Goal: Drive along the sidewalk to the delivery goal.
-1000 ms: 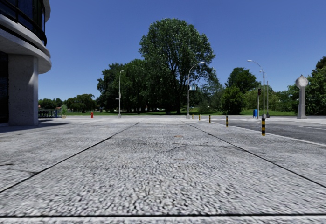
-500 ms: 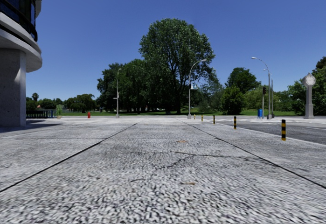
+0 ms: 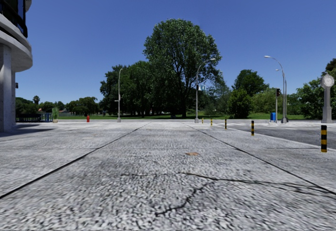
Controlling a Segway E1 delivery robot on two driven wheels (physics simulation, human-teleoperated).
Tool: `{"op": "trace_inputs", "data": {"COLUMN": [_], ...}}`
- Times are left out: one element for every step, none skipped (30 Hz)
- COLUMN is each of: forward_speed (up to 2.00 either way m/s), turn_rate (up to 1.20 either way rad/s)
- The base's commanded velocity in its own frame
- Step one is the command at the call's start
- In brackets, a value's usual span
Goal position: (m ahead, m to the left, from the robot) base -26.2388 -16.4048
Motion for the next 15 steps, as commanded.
{"op": "trace_inputs", "data": {"forward_speed": [2.0,2.0,2.0,2.0,2.0,2.0,2.0,2.0,2.0,2.0,2.0,2.0,2.0,2.0,2.0], "turn_rate": [0.0,0.0,0.0,0.0,0.0,0.0,0.0,0.0,0.0,0.0,0.0,0.0,0.0,0.0,0.0]}}
